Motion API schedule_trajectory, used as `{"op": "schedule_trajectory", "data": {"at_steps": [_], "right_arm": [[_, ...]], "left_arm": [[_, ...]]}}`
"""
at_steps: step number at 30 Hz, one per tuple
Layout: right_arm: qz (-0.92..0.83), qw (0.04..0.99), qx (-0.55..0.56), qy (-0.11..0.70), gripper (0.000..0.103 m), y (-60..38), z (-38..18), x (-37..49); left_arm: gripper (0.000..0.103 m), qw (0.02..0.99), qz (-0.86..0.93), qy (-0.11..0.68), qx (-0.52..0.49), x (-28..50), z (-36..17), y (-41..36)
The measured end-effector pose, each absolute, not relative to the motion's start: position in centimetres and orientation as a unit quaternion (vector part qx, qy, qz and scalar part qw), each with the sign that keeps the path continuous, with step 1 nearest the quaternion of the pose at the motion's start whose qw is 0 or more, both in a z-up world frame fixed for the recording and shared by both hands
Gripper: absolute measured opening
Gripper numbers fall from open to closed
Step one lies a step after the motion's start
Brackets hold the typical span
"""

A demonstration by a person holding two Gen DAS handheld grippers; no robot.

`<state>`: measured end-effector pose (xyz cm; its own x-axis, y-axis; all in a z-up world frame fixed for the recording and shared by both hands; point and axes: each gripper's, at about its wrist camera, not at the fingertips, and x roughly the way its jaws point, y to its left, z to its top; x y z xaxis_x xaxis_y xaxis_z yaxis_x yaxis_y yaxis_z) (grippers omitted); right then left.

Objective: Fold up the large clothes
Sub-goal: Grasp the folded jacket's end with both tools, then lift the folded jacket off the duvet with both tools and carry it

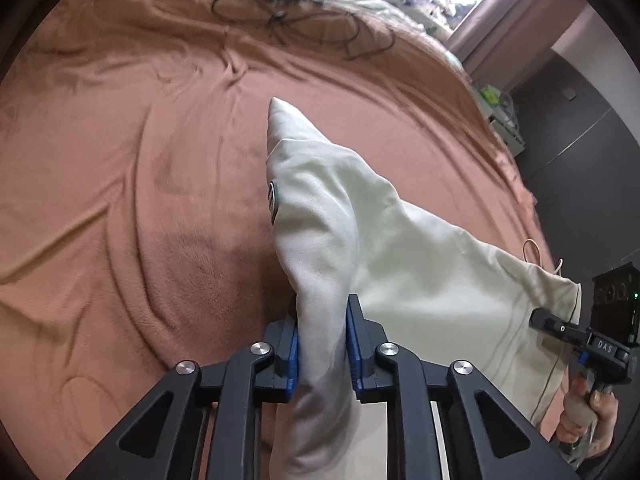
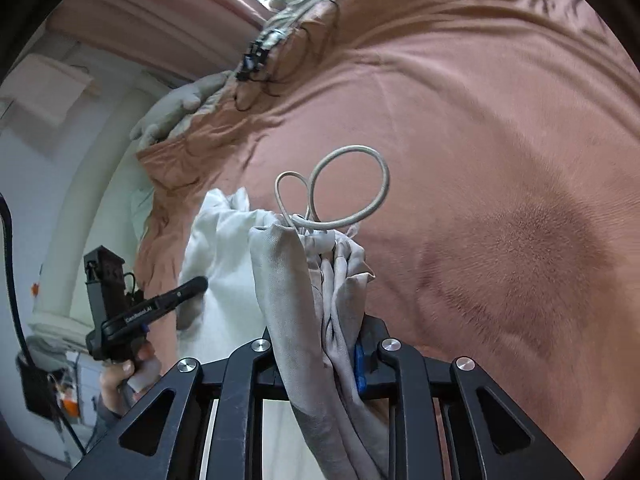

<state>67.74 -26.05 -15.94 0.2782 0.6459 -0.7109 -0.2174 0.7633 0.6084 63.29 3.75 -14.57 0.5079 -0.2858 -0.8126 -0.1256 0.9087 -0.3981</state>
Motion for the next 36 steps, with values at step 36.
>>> {"op": "schedule_trajectory", "data": {"at_steps": [36], "right_arm": [[0.230,0.895,0.177,0.340,0.018,-38.4,6.0,46.3]], "left_arm": [[0.012,0.920,-0.153,0.314,-0.175,44.1,9.6,-9.1]]}}
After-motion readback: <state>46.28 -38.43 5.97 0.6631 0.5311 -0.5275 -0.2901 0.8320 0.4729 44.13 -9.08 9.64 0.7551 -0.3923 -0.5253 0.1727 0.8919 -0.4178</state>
